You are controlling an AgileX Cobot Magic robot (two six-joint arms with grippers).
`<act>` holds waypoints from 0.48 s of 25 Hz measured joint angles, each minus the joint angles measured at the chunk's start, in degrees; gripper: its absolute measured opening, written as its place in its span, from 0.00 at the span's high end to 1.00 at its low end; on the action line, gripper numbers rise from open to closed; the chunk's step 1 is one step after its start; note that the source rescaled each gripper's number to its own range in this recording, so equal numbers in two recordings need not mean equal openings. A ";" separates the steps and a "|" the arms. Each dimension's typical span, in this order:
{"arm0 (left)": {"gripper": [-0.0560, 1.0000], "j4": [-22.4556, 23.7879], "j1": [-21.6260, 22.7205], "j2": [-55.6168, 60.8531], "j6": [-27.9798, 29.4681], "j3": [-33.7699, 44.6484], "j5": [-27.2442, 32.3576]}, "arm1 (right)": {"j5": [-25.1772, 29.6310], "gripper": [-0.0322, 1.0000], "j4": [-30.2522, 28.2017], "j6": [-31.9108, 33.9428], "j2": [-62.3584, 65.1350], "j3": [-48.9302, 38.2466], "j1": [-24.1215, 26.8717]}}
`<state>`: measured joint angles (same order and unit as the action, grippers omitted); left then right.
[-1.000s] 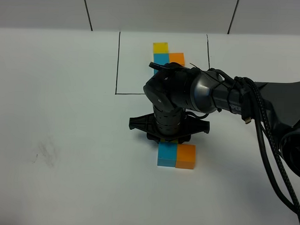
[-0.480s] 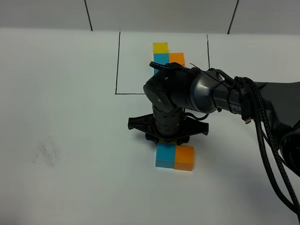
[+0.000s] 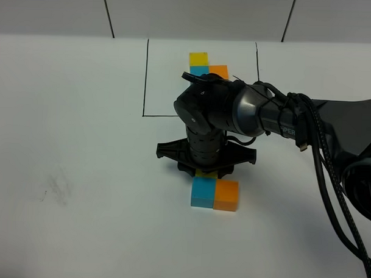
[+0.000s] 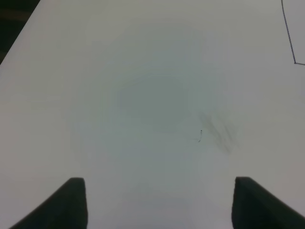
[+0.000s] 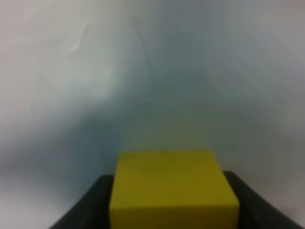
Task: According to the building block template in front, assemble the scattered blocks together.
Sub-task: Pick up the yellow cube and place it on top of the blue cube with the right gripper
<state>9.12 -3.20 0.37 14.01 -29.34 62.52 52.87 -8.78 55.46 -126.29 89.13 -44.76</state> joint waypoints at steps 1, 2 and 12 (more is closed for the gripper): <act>0.52 0.00 0.00 0.00 0.00 0.00 0.00 | 0.54 0.70 -0.15 0.00 0.00 0.35 0.00; 0.52 0.00 0.00 0.00 0.00 0.00 0.00 | 1.12 0.69 -0.31 0.00 0.00 0.76 0.00; 0.52 0.00 0.00 0.00 -0.06 0.00 0.00 | 2.17 0.22 -4.10 -0.96 0.36 1.81 0.00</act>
<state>9.12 -3.20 0.37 13.95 -29.34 62.52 55.04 -12.87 54.50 -125.93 90.93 -44.76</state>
